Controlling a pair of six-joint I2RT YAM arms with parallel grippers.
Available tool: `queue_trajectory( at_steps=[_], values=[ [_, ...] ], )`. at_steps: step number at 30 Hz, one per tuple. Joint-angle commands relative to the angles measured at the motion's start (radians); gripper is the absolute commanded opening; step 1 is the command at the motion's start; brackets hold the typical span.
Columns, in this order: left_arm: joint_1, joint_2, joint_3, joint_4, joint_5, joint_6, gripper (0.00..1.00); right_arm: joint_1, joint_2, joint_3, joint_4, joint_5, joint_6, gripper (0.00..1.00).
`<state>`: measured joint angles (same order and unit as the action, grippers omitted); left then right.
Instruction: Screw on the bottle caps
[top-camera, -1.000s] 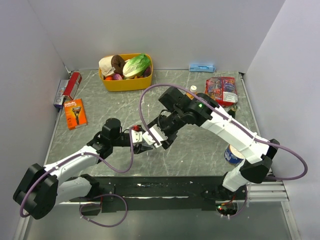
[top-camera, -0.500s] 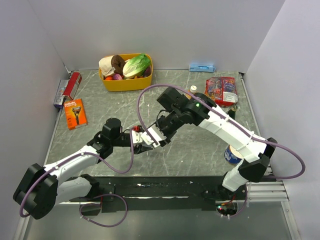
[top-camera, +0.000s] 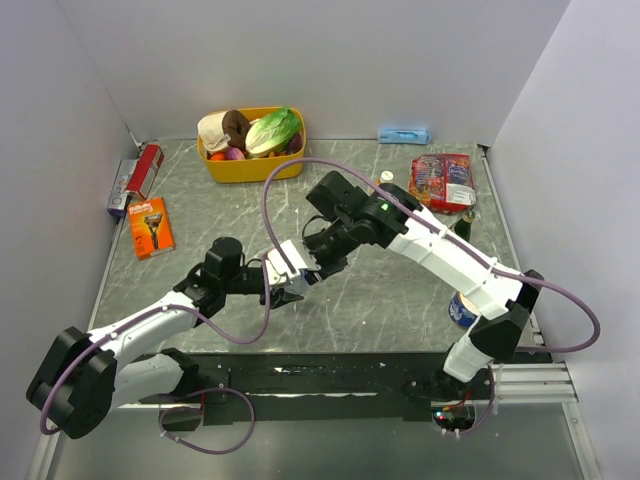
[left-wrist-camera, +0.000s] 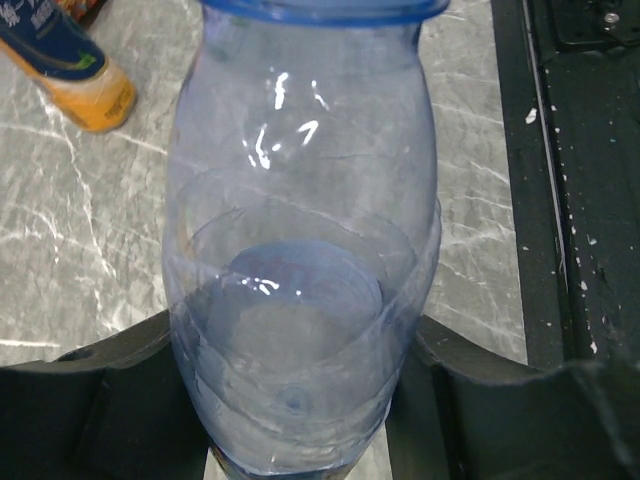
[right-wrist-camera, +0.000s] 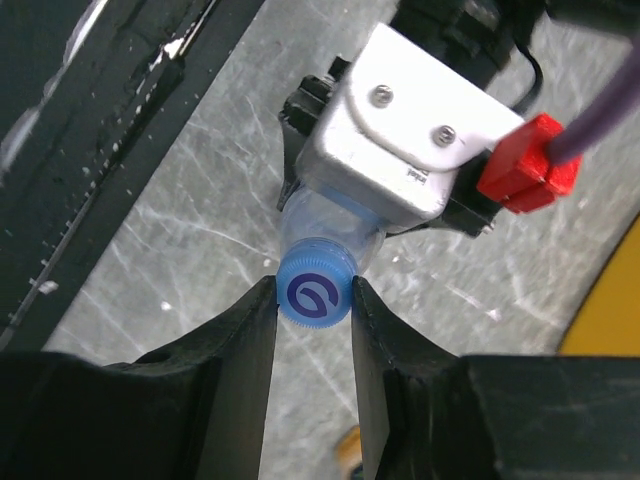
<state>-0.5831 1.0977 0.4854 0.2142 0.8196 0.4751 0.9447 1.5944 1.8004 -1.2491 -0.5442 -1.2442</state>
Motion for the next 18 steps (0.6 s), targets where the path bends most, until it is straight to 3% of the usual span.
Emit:
queue_trajectory(
  at_steps=[1, 9, 18],
  values=[
    [0.0, -0.042, 0.009, 0.201, -0.036, -0.087, 0.01, 0.006, 0.056, 0.024, 0.022, 0.013, 0.231, 0.25],
    [-0.001, -0.091, -0.07, 0.419, -0.223, -0.207, 0.01, -0.067, 0.13, 0.083, 0.048, 0.021, 0.601, 0.22],
    [0.0, -0.081, -0.068, 0.476, -0.373, -0.383, 0.01, -0.098, 0.176, 0.068, 0.1, 0.061, 0.911, 0.23]
  ],
)
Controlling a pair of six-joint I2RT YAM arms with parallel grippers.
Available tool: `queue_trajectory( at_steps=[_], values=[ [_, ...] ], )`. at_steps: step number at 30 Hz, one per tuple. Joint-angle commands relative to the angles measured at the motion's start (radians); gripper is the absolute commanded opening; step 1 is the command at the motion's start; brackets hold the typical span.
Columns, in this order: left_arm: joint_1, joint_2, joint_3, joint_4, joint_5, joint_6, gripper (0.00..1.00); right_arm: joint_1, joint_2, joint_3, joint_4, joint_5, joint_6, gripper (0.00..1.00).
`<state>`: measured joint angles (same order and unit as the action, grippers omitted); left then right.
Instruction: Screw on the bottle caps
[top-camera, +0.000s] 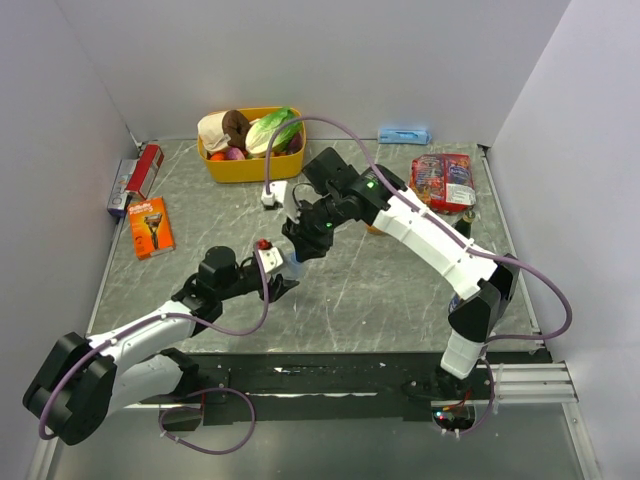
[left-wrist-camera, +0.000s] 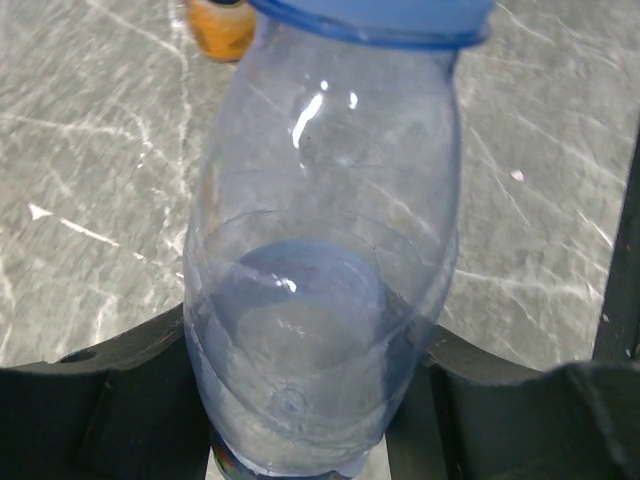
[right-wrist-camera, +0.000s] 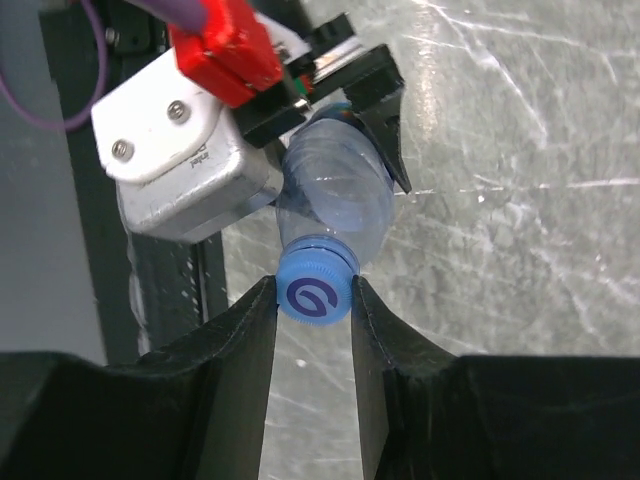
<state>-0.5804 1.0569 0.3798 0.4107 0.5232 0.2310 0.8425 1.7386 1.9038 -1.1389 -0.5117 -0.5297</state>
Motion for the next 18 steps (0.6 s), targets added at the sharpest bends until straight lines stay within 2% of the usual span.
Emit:
queue_trajectory(
  at_steps=[1, 6, 10, 11, 12, 13, 18],
  values=[
    [-0.004, -0.04, 0.037, 0.284, -0.103, -0.171, 0.01, -0.003, 0.03, -0.044, -0.006, 0.016, 0.235, 0.23],
    [-0.002, -0.034, 0.041, 0.26, -0.124, -0.216, 0.01, -0.028, 0.047, -0.045, 0.011, -0.053, 0.306, 0.23],
    [-0.003, -0.029, 0.042, 0.211, -0.111, -0.199, 0.01, -0.046, 0.078, -0.002, 0.014, -0.041, 0.32, 0.25],
    [-0.002, -0.028, 0.044, 0.179, -0.103, -0.193, 0.01, -0.055, 0.081, 0.014, 0.013, -0.027, 0.318, 0.27],
    [-0.002, -0.028, 0.044, 0.165, -0.092, -0.188, 0.01, -0.063, 0.078, 0.049, 0.011, -0.008, 0.312, 0.36],
    [-0.002, -0.028, 0.045, 0.146, -0.088, -0.176, 0.01, -0.074, 0.076, 0.07, 0.007, 0.019, 0.294, 0.4],
    [-0.004, -0.005, 0.064, -0.001, -0.025, -0.131, 0.01, -0.184, 0.073, 0.318, -0.105, -0.051, 0.234, 0.61]
  ],
)
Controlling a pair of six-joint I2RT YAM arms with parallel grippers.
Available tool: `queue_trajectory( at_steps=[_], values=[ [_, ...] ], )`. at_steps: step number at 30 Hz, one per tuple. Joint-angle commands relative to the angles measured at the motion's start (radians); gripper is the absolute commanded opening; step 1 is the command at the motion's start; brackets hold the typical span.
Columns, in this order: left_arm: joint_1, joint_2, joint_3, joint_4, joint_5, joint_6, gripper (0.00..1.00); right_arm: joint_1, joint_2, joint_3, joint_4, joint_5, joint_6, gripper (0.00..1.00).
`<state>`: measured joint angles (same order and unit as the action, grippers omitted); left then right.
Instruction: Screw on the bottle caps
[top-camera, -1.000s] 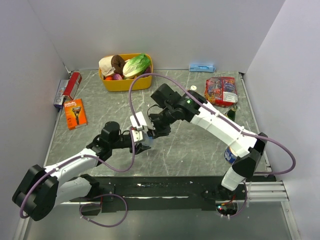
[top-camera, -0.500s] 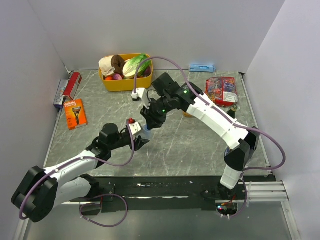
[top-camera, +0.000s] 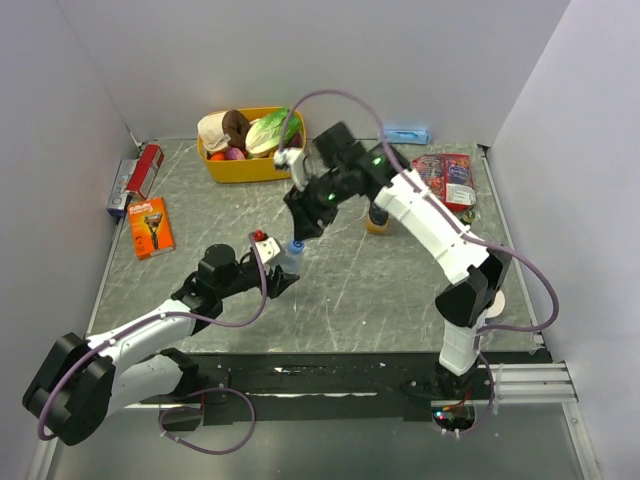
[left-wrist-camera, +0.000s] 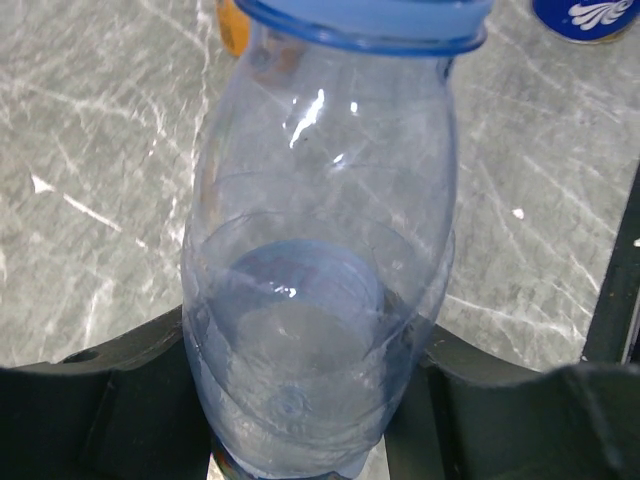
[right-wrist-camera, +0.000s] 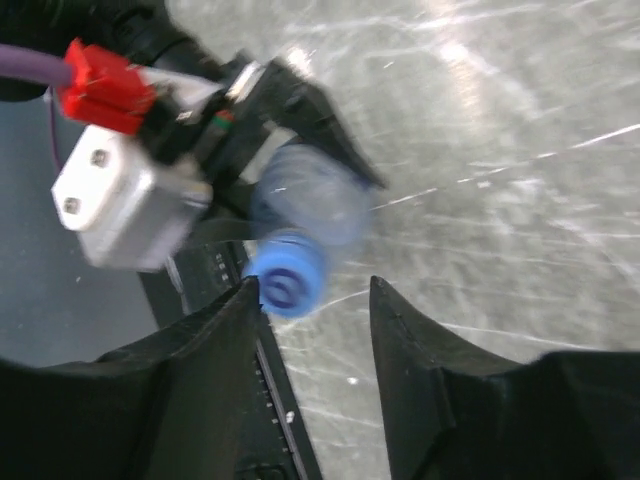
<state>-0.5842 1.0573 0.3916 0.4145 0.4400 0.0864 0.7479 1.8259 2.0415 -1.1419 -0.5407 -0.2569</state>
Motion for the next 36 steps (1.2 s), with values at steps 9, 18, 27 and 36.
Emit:
queue_trajectory(
  at_steps=[9, 18, 27, 36],
  values=[
    [0.001, -0.019, 0.099, -0.138, 0.259, 0.171, 0.01, -0.046, -0.313, -0.096, -0.078, -0.162, -0.546, 0.69],
    [0.003, 0.021, 0.233, -0.371, 0.414, 0.395, 0.01, 0.129, -0.467, -0.402, 0.13, -0.034, -0.894, 0.72],
    [0.003, 0.033, 0.288, -0.457, 0.428, 0.466, 0.01, 0.163, -0.447, -0.415, 0.16, -0.056, -0.936, 0.67],
    [0.003, 0.038, 0.308, -0.441, 0.422, 0.45, 0.01, 0.168, -0.398, -0.363, 0.03, -0.088, -1.009, 0.61]
  ],
)
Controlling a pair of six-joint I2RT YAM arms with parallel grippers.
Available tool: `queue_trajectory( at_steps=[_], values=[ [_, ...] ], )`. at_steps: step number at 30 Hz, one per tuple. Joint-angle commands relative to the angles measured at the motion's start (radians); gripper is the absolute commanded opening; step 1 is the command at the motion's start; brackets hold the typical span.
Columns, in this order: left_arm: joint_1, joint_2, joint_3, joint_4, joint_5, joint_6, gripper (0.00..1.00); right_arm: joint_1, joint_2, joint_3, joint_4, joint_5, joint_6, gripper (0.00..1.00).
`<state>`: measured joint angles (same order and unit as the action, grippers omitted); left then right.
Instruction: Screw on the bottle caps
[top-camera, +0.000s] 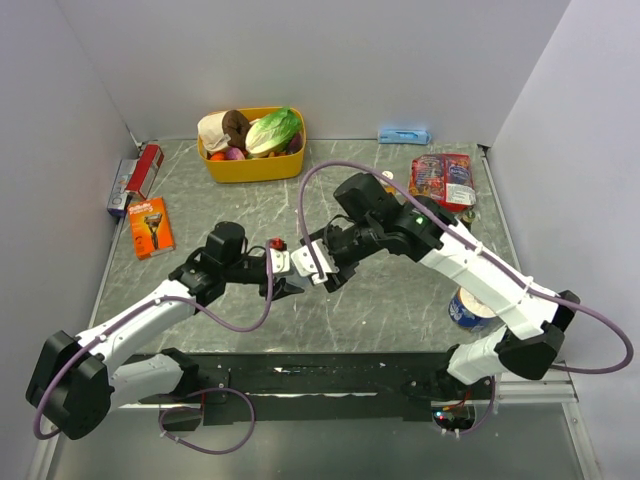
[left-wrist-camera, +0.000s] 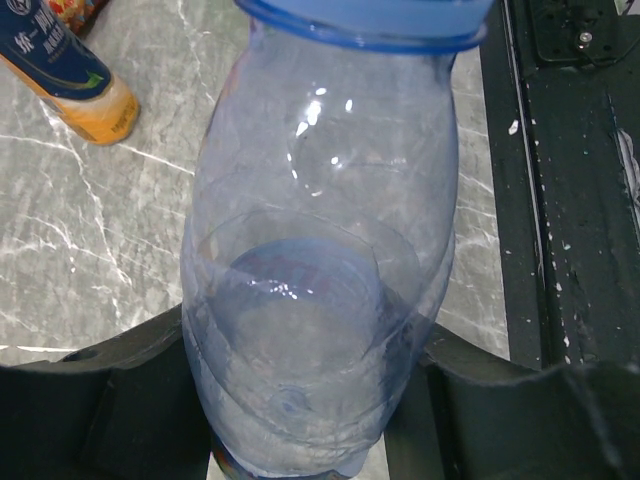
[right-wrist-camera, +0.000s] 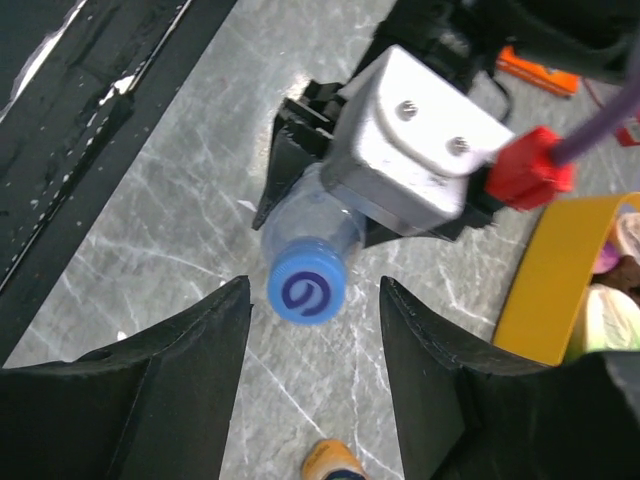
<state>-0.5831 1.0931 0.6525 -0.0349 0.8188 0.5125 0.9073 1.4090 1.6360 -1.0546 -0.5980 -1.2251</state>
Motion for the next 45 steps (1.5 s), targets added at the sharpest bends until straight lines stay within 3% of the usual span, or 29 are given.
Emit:
queue_trajectory(
  at_steps=[1, 6, 10, 14, 17, 20, 22, 25, 27, 28, 30, 31, 34, 36, 41, 45],
  values=[
    [0.002, 0.002, 0.047, 0.009, 0.043, 0.026, 0.01, 0.008, 0.024, 0.047, -0.062, -0.029, -0.04, 0.6],
    [0.003, 0.002, 0.049, 0.012, 0.046, 0.023, 0.01, 0.012, 0.038, 0.045, -0.041, -0.014, -0.011, 0.52],
    [0.003, -0.001, 0.045, 0.021, 0.042, 0.018, 0.01, 0.012, 0.042, 0.038, 0.007, 0.012, 0.024, 0.38],
    [0.003, -0.001, 0.036, 0.088, 0.004, -0.037, 0.01, 0.01, 0.067, 0.028, 0.091, 0.05, 0.165, 0.29],
    [0.002, -0.033, 0.0, 0.27, -0.119, -0.178, 0.01, -0.005, 0.106, 0.038, 0.168, 0.117, 0.39, 0.22],
    [-0.021, -0.075, -0.059, 0.484, -0.399, -0.357, 0.01, -0.057, 0.187, 0.109, 0.16, 0.1, 0.678, 0.17],
    [-0.062, -0.072, -0.056, 0.513, -0.592, -0.379, 0.01, -0.131, 0.235, 0.151, 0.123, 0.023, 0.908, 0.13],
    [-0.087, -0.053, -0.042, 0.523, -0.711, -0.365, 0.01, -0.194, 0.251, 0.069, 0.195, -0.064, 1.217, 0.0],
    [-0.086, -0.042, -0.027, 0.481, -0.759, -0.342, 0.01, -0.245, 0.281, 0.05, 0.196, -0.088, 1.408, 0.0],
    [-0.086, -0.036, -0.021, 0.459, -0.767, -0.336, 0.01, -0.249, 0.285, 0.05, 0.205, -0.092, 1.42, 0.0],
    [-0.084, -0.035, -0.019, 0.393, -0.756, -0.316, 0.01, -0.258, 0.314, 0.085, 0.209, -0.13, 1.391, 0.04],
    [-0.083, -0.044, -0.022, 0.368, -0.747, -0.316, 0.01, -0.265, 0.321, 0.129, 0.229, -0.175, 1.383, 0.28],
    [-0.08, -0.07, -0.043, 0.274, -0.67, -0.296, 0.01, -0.295, 0.318, 0.244, 0.246, -0.183, 1.271, 0.58],
    [-0.075, -0.084, -0.059, 0.195, -0.598, -0.281, 0.01, -0.315, 0.286, 0.291, 0.231, -0.178, 1.117, 0.69],
    [-0.06, -0.147, -0.059, 0.038, -0.35, -0.153, 0.01, -0.321, 0.135, 0.257, 0.082, -0.302, 0.63, 0.73],
    [-0.057, -0.161, -0.019, -0.088, -0.175, -0.025, 0.01, -0.269, -0.007, 0.069, 0.027, -0.298, 0.333, 0.73]
  ],
)
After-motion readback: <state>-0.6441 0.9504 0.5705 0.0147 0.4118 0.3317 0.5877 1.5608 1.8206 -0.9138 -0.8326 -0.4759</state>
